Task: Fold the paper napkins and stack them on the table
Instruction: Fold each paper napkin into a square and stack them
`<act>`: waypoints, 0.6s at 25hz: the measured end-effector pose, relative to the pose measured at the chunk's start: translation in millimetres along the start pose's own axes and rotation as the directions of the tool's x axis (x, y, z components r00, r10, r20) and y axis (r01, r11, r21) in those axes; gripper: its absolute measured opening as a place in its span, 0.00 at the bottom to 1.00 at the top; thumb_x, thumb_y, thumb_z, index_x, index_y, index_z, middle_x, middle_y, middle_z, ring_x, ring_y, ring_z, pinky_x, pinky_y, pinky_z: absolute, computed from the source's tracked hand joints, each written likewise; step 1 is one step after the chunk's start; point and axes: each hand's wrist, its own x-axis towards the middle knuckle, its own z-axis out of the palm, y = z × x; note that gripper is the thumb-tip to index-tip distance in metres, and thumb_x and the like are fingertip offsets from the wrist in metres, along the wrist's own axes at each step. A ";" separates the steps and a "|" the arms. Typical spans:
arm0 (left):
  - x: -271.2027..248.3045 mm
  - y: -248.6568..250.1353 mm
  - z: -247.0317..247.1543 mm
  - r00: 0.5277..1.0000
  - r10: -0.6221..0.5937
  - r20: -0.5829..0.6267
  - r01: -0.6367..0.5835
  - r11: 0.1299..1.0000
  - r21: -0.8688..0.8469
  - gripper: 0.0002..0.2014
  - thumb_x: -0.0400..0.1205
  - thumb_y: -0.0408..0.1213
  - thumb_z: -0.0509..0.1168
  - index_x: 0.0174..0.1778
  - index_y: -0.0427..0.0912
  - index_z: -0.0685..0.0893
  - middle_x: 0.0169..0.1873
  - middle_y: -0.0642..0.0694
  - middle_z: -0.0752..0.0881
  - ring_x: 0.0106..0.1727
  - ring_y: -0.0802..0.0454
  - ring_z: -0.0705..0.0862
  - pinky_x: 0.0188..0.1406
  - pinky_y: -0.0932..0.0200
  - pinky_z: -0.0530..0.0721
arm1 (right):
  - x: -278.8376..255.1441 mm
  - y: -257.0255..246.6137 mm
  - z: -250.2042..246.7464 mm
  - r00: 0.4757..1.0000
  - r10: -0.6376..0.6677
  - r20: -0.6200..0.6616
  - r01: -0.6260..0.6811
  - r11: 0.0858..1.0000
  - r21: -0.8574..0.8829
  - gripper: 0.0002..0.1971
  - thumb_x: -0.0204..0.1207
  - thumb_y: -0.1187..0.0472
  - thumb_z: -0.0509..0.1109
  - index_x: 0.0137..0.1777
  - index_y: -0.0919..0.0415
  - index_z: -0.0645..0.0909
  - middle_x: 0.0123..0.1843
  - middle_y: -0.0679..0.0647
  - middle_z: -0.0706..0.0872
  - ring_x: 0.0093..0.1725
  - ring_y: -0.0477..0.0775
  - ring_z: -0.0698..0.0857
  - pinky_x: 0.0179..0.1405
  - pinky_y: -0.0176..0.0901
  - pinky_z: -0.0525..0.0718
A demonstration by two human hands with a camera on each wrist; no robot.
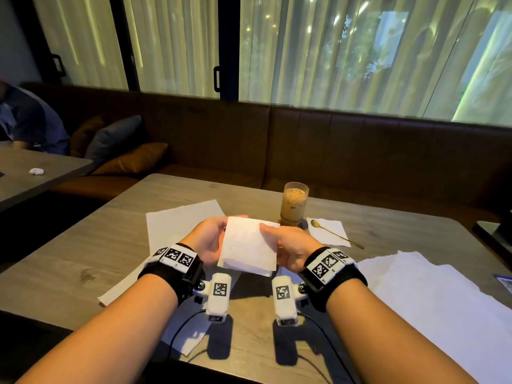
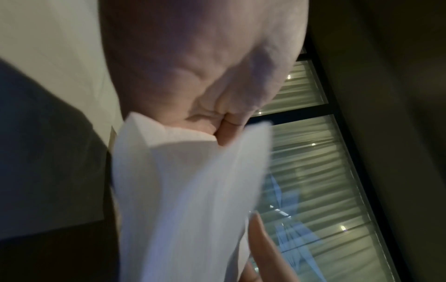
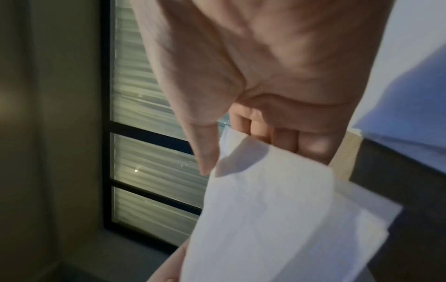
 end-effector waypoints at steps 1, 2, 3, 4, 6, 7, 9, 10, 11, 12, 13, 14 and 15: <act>4.8 -4.0 0.2 0.999 -0.024 -0.027 0.024 1.000 -0.006 0.21 0.91 0.46 0.55 0.73 0.41 0.84 0.59 0.34 0.92 0.57 0.36 0.93 0.62 0.37 0.88 | 1.2 1.2 -0.9 1.000 0.010 -0.012 -0.010 1.000 0.001 0.16 0.80 0.58 0.78 0.65 0.62 0.86 0.55 0.61 0.95 0.58 0.63 0.93 0.62 0.61 0.91; 8.3 -6.0 0.2 0.997 -0.062 -0.043 0.062 0.998 -0.002 0.24 0.91 0.53 0.55 0.74 0.42 0.81 0.60 0.35 0.92 0.59 0.35 0.93 0.64 0.35 0.87 | 2.6 0.7 -2.0 0.999 0.018 -0.026 -0.019 1.000 -0.005 0.16 0.79 0.61 0.79 0.65 0.63 0.85 0.56 0.62 0.95 0.58 0.64 0.93 0.63 0.64 0.90; 12.5 -8.8 0.2 0.993 -0.107 -0.041 0.108 0.994 0.030 0.28 0.88 0.61 0.56 0.74 0.43 0.80 0.61 0.36 0.92 0.61 0.35 0.91 0.67 0.33 0.85 | 4.0 1.1 -4.5 0.998 0.030 -0.046 -0.030 0.999 -0.010 0.17 0.78 0.63 0.79 0.66 0.64 0.85 0.56 0.63 0.95 0.57 0.65 0.94 0.63 0.66 0.90; 15.4 -11.6 0.3 0.990 -0.141 -0.029 0.143 0.985 0.097 0.33 0.85 0.68 0.58 0.72 0.43 0.80 0.62 0.37 0.92 0.64 0.35 0.90 0.70 0.33 0.84 | 4.8 0.8 -7.0 0.997 0.039 -0.064 -0.040 0.999 -0.016 0.18 0.78 0.64 0.80 0.67 0.64 0.85 0.56 0.64 0.95 0.57 0.66 0.94 0.63 0.68 0.89; 14.0 -17.2 3.9 0.985 -0.174 0.003 0.167 0.952 0.255 0.33 0.80 0.65 0.68 0.69 0.41 0.84 0.60 0.37 0.92 0.65 0.36 0.88 0.72 0.36 0.82 | 5.3 0.2 -13.8 0.994 0.051 -0.094 -0.055 0.998 -0.038 0.21 0.76 0.63 0.81 0.68 0.63 0.84 0.56 0.65 0.95 0.55 0.67 0.94 0.63 0.70 0.89; 11.9 -18.8 6.6 0.989 -0.149 -0.007 0.145 0.947 0.287 0.28 0.82 0.57 0.72 0.68 0.38 0.85 0.57 0.37 0.93 0.62 0.38 0.89 0.67 0.40 0.84 | 5.6 0.3 -17.8 0.994 0.054 -0.097 -0.060 0.997 -0.051 0.22 0.76 0.62 0.82 0.68 0.62 0.84 0.56 0.64 0.95 0.55 0.67 0.94 0.62 0.69 0.90; 11.7 -21.4 9.6 0.996 -0.066 -0.063 0.083 0.946 0.314 0.18 0.85 0.39 0.72 0.67 0.33 0.85 0.52 0.36 0.93 0.54 0.40 0.89 0.51 0.46 0.88 | 3.8 1.2 -24.6 0.992 0.073 -0.104 -0.078 0.996 -0.047 0.19 0.77 0.60 0.80 0.67 0.61 0.84 0.56 0.63 0.95 0.56 0.65 0.94 0.56 0.61 0.93; 12.2 -21.0 10.7 0.996 -0.043 -0.078 0.067 0.941 0.333 0.15 0.86 0.35 0.71 0.67 0.32 0.85 0.52 0.36 0.93 0.54 0.40 0.90 0.49 0.47 0.88 | 1.2 1.4 -27.4 0.990 0.088 -0.109 -0.092 0.995 -0.037 0.17 0.79 0.60 0.79 0.66 0.61 0.84 0.56 0.62 0.95 0.56 0.64 0.94 0.47 0.54 0.95; 13.6 -20.5 12.1 0.996 -0.036 -0.076 0.060 0.937 0.345 0.14 0.86 0.33 0.70 0.66 0.32 0.86 0.54 0.36 0.93 0.56 0.40 0.90 0.52 0.45 0.89 | -1.9 1.7 -30.7 0.988 0.101 -0.114 -0.105 0.994 -0.035 0.16 0.80 0.61 0.78 0.65 0.62 0.84 0.56 0.62 0.95 0.56 0.62 0.94 0.36 0.47 0.94; 15.2 -20.8 13.7 0.997 -0.034 -0.070 0.057 0.929 0.364 0.13 0.86 0.32 0.70 0.66 0.33 0.86 0.57 0.36 0.93 0.58 0.40 0.91 0.59 0.43 0.89 | -4.7 1.2 -34.1 0.987 0.109 -0.117 -0.115 0.993 -0.042 0.15 0.81 0.61 0.77 0.65 0.62 0.84 0.56 0.62 0.95 0.55 0.61 0.94 0.30 0.44 0.91; 18.1 -21.7 15.6 0.997 -0.036 -0.065 0.059 0.917 0.394 0.13 0.86 0.33 0.70 0.66 0.34 0.86 0.58 0.37 0.92 0.60 0.40 0.90 0.65 0.41 0.88 | -7.1 0.7 -38.5 0.986 0.112 -0.127 -0.119 0.991 -0.055 0.15 0.81 0.62 0.77 0.66 0.62 0.84 0.56 0.62 0.95 0.54 0.60 0.95 0.30 0.44 0.91; 20.3 -22.5 20.2 0.997 -0.039 -0.068 0.064 0.903 0.425 0.13 0.86 0.33 0.71 0.66 0.36 0.87 0.59 0.37 0.92 0.61 0.40 0.90 0.68 0.40 0.87 | -9.1 -0.4 -43.5 0.983 0.108 -0.145 -0.119 0.990 -0.071 0.15 0.81 0.63 0.77 0.65 0.63 0.84 0.55 0.62 0.95 0.52 0.59 0.95 0.32 0.45 0.91; 21.7 -24.4 26.4 0.997 -0.044 -0.066 0.069 0.893 0.444 0.14 0.85 0.33 0.71 0.66 0.37 0.86 0.59 0.38 0.92 0.61 0.41 0.90 0.68 0.40 0.87 | -11.6 -1.4 -49.6 0.981 0.102 -0.167 -0.119 0.989 -0.091 0.14 0.81 0.65 0.77 0.65 0.64 0.84 0.54 0.62 0.95 0.51 0.59 0.94 0.34 0.46 0.91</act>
